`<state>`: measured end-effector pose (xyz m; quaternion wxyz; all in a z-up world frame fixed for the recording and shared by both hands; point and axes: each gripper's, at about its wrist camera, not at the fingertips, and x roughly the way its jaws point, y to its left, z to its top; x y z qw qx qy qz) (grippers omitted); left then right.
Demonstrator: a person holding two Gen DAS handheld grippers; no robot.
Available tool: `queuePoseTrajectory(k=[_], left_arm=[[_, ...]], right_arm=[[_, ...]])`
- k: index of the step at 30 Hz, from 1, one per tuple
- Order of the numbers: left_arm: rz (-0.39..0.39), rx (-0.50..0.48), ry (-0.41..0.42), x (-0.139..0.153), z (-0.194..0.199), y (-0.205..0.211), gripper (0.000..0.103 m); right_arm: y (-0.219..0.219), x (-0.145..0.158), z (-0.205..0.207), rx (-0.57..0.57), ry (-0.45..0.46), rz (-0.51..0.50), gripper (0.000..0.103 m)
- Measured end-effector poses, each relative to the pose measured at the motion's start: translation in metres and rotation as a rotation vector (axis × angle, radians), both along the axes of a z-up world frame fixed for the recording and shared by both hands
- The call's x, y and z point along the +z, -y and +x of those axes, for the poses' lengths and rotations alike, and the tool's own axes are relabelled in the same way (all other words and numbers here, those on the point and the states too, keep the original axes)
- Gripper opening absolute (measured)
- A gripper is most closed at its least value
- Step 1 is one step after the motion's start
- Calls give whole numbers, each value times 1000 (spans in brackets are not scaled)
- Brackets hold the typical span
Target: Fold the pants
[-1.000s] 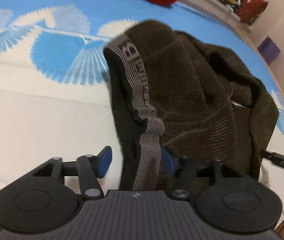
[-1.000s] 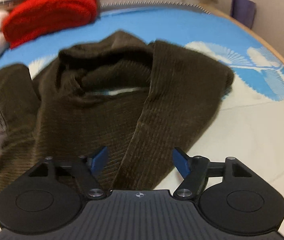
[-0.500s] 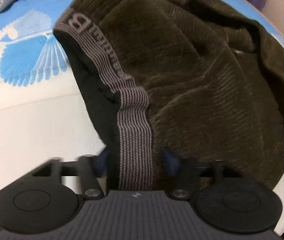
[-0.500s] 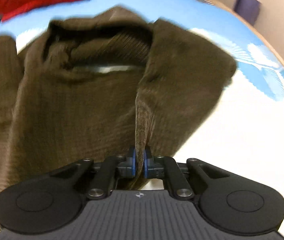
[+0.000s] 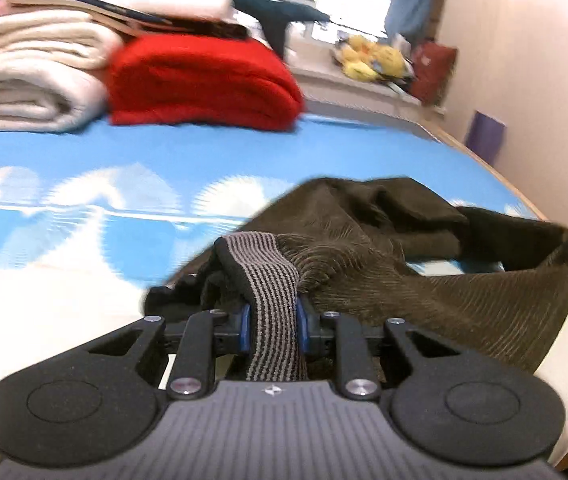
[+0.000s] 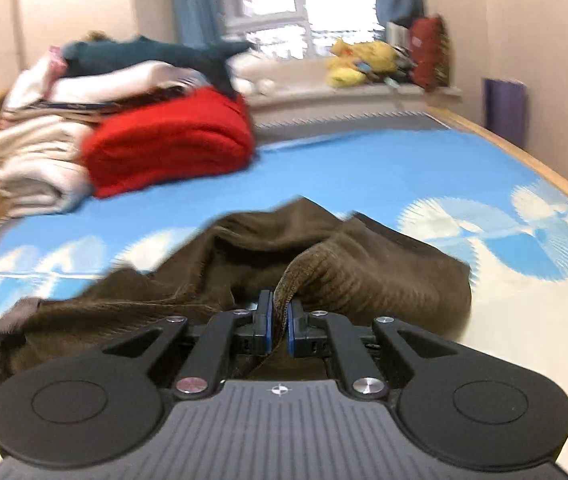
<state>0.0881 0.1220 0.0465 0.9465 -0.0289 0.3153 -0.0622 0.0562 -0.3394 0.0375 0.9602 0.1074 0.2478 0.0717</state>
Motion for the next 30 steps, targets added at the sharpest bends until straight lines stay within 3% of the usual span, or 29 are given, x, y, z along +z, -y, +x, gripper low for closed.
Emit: queuePoseTrajectory(k=[2, 3, 8, 10, 13, 15, 18, 22, 28, 30], left_arm=[[30, 29, -40, 0, -12, -24, 24], [27, 43, -85, -4, -15, -37, 24], [8, 82, -480, -59, -7, -74, 25], [22, 77, -541, -70, -3, -77, 27], [4, 98, -568, -73, 2, -78, 37], [-34, 140, -589, -82, 6, -82, 53], [-95, 206, -631, -101, 29, -81, 64], [-134, 217, -656, -105, 39, -83, 66], [-73, 191, -663, -112, 45, -72, 68], [-64, 186, -657, -113, 46, -70, 64]], right_arm=[[-4, 3, -7, 125, -19, 38, 7], [-9, -2, -7, 213, -70, 52, 7], [-63, -42, -7, 468, -321, -201, 10], [-72, -49, -6, 499, -363, -222, 11], [-70, -48, -1, 454, -375, -189, 12], [-66, -48, 15, 385, -395, -166, 16], [-56, -49, 28, 251, -391, -142, 36], [-49, -58, 53, 127, -390, -111, 46], [-71, -87, 98, 48, -443, -148, 55], [-76, -96, 116, 1, -450, -157, 55]])
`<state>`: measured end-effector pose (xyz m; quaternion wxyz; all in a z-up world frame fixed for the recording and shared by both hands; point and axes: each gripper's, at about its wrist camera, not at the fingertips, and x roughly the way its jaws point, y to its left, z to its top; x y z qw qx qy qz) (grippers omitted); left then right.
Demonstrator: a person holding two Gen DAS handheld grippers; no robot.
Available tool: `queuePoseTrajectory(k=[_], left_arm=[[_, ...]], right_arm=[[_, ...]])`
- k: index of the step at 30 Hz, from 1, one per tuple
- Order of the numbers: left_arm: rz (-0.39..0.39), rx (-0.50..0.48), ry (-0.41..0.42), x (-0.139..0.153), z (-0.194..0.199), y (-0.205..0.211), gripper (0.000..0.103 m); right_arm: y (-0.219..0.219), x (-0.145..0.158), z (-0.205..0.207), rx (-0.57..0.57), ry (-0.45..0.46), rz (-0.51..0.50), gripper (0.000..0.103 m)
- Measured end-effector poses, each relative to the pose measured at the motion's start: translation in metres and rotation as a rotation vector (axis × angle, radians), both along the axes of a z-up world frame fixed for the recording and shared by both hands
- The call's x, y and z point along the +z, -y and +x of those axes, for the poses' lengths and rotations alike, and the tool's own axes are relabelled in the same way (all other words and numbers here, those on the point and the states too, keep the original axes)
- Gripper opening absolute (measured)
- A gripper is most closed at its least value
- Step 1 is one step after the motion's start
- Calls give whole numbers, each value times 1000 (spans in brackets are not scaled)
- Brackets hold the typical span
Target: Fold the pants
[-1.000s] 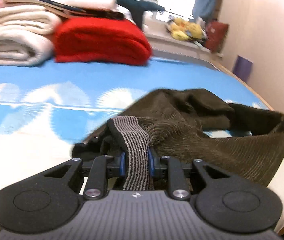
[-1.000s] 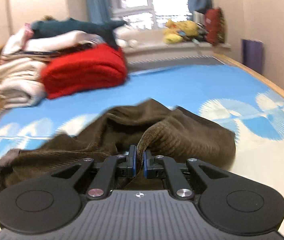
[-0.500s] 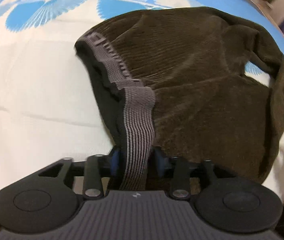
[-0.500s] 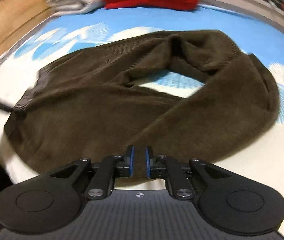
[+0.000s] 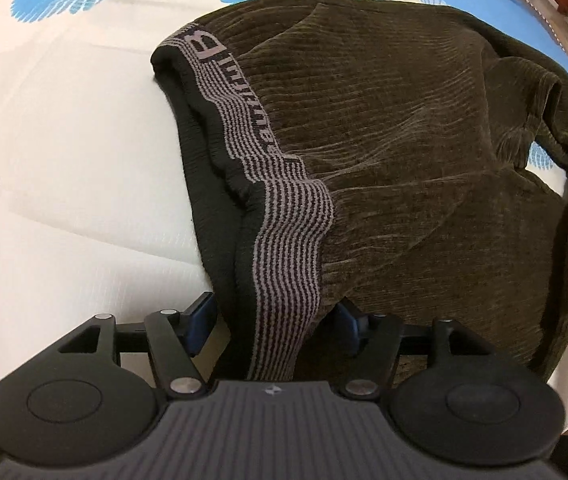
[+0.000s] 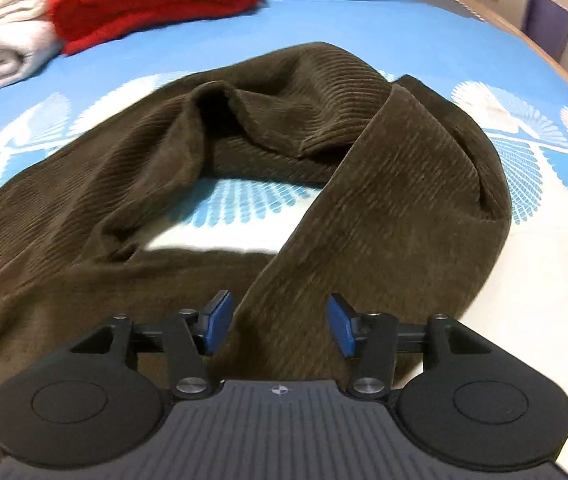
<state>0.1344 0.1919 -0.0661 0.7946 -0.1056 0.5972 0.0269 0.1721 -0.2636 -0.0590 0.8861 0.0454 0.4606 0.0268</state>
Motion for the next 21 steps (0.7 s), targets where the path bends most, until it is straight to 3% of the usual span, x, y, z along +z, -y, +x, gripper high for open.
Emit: queuePoseTrajectory(k=[2, 6, 8, 9, 12, 17, 21], left_arm=[[-12, -22, 13, 0, 1, 1, 53], [-26, -53, 38, 2, 4, -1, 42], [-35, -65, 53, 4, 4, -2, 39], [-39, -70, 63, 6, 3, -2, 37], [-37, -74, 110, 12, 2, 0, 30], [-11, -25, 266, 37, -3, -1, 24], [77, 38, 422, 63, -18, -1, 24]], right_arm=[[-4, -5, 15, -59, 13, -42, 56], [-6, -14, 33, -107, 23, -105, 52], [-4, -20, 37, -99, 13, -113, 27], [0, -22, 39, -84, -4, -93, 8], [13, -17, 34, -100, -1, -81, 7], [56, 32, -2, -164, 151, -1, 6], [95, 55, -52, -76, 187, 103, 6]])
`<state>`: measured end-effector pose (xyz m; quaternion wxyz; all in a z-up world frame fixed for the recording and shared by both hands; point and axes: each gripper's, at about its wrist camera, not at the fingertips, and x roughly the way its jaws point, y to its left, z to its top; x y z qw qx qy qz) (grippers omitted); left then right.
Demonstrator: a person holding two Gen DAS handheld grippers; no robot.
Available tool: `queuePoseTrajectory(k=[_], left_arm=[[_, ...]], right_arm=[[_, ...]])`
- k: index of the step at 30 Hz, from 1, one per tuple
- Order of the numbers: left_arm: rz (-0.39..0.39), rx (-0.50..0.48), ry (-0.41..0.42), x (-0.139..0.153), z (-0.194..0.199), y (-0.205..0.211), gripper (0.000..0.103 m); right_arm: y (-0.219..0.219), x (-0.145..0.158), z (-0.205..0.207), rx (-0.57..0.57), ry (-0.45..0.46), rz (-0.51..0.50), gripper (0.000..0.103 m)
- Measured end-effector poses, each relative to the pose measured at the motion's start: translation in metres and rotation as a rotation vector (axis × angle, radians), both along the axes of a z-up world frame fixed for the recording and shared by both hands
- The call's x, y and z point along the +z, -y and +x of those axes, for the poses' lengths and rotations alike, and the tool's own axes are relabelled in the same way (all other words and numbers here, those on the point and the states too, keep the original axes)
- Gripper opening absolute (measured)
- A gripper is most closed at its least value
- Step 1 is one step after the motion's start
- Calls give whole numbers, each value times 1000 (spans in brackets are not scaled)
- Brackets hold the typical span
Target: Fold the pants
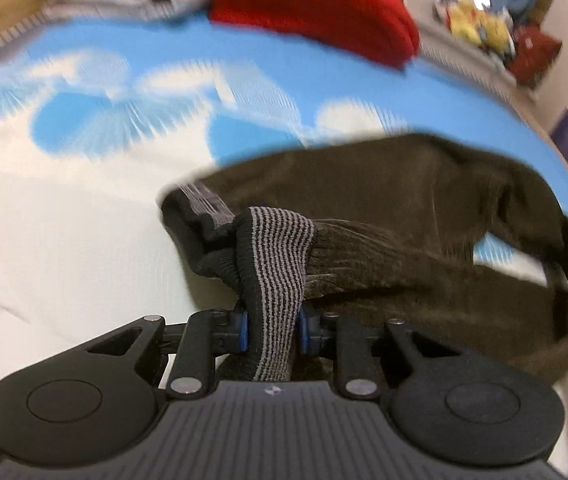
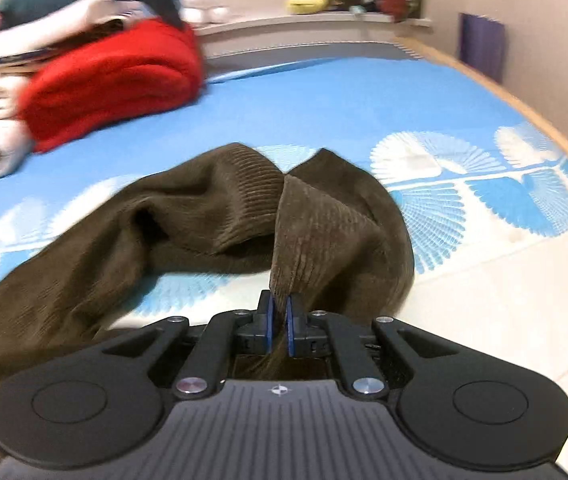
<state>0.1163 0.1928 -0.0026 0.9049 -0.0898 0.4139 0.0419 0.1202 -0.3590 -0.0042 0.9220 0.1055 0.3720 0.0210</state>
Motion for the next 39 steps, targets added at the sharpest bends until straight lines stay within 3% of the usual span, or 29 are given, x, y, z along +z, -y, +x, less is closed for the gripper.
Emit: queuePoseTrajectory(k=[3, 6, 8, 11, 15, 20, 23, 25, 29, 32, 34, 35, 36, 37, 39], left_arm=[[60, 60, 8, 2, -5, -3, 24], [68, 89, -151, -20, 0, -7, 29], [50, 119, -255, -35, 3, -10, 32], [54, 141, -268, -35, 4, -10, 36], [83, 159, -293, -39, 5, -1, 46], [86, 168, -326, -47, 16, -3, 55], [89, 159, -337, -52, 19, -4, 58], [87, 150, -345, -55, 21, -5, 59], [70, 137, -362, -59, 24, -10, 59], [73, 110, -367, -61, 22, -12, 59], [75, 91, -369, -63, 22, -13, 54], [78, 81, -370, -64, 21, -14, 49], [81, 75, -369, -64, 21, -14, 43], [81, 71, -365, -64, 20, -15, 41], [66, 78, -348, -61, 18, -18, 34]], right_arm=[[3, -3, -36, 207, -40, -22, 6], [-3, -24, -58, 361, -124, -91, 6], [-6, -36, -67, 403, -153, -134, 7], [2, -35, -64, 366, -146, -135, 9], [22, -19, -52, 231, -52, -57, 23], [30, -10, -21, 64, 66, -32, 25], [16, -17, 0, 34, 50, -65, 33], [5, -22, 19, 19, 23, -72, 50], [-16, -35, 50, 46, -3, -79, 52], [-34, -50, 70, 47, -62, -163, 52], [-36, -59, 78, 20, -105, -204, 46], [-35, -62, 80, 3, -130, -202, 40], [-31, -64, 80, -14, -147, -185, 18], [-28, -61, 79, -20, -146, -165, 10], [-16, -47, 69, -45, -81, -148, 10]])
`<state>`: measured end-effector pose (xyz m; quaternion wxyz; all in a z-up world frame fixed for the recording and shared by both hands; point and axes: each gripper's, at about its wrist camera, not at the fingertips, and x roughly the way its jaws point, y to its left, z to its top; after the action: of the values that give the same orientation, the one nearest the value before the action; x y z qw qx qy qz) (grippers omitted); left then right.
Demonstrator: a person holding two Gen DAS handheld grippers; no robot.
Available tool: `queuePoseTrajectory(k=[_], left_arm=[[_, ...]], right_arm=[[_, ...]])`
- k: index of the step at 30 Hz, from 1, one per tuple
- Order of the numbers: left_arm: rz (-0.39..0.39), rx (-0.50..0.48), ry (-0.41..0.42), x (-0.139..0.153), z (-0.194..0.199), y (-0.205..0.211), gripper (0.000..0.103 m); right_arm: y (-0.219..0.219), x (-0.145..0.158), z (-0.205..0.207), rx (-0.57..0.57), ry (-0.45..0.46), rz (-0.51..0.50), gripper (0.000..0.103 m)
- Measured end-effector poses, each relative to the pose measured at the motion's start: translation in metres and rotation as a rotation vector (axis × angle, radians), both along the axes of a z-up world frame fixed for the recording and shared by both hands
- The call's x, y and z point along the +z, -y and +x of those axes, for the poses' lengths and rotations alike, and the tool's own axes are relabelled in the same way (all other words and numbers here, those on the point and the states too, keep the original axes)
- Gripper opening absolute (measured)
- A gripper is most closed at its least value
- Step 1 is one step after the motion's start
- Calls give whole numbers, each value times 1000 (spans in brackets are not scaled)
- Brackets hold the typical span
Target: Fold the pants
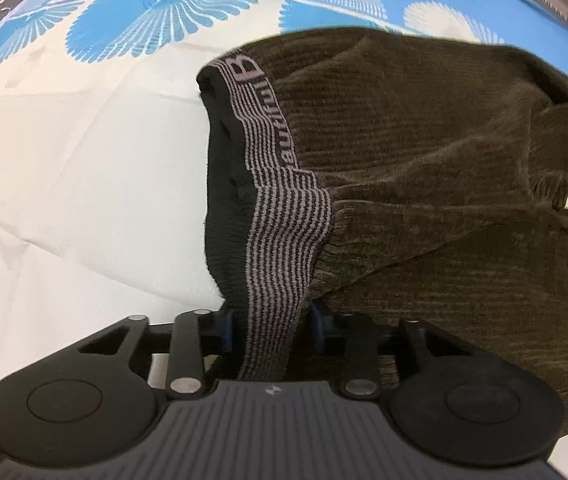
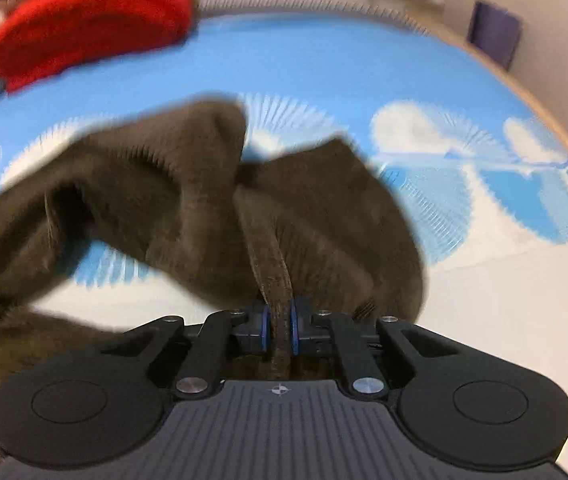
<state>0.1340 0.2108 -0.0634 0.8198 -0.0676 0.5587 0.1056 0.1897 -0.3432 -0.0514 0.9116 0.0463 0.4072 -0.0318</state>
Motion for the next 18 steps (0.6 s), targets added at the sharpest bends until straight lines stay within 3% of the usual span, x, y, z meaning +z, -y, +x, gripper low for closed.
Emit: queuePoseTrajectory(k=[4, 6, 8, 10, 11, 13, 15, 18], left_arm=[[7, 1, 62, 12, -6, 0, 31], [47, -24, 84, 18, -9, 6, 30], [73, -45, 89, 20, -12, 11, 30], [101, -56, 80, 20, -13, 15, 30], [109, -65, 74, 19, -14, 17, 30], [130, -86, 60, 17, -14, 22, 32], [157, -94, 45, 14, -13, 26, 38], [137, -65, 11, 9, -11, 21, 45]], right_arm=[[46, 46, -47, -114, 168, 97, 9], [67, 56, -77, -110, 178, 87, 9], [86, 42, -99, -94, 59, 47, 9], [107, 6, -118, -63, -137, 68, 9], [113, -17, -127, -7, -253, 90, 9], [115, -46, -143, 90, -385, 67, 11], [113, -47, -153, 165, -363, 37, 15], [120, -23, -158, 172, -216, 84, 23]])
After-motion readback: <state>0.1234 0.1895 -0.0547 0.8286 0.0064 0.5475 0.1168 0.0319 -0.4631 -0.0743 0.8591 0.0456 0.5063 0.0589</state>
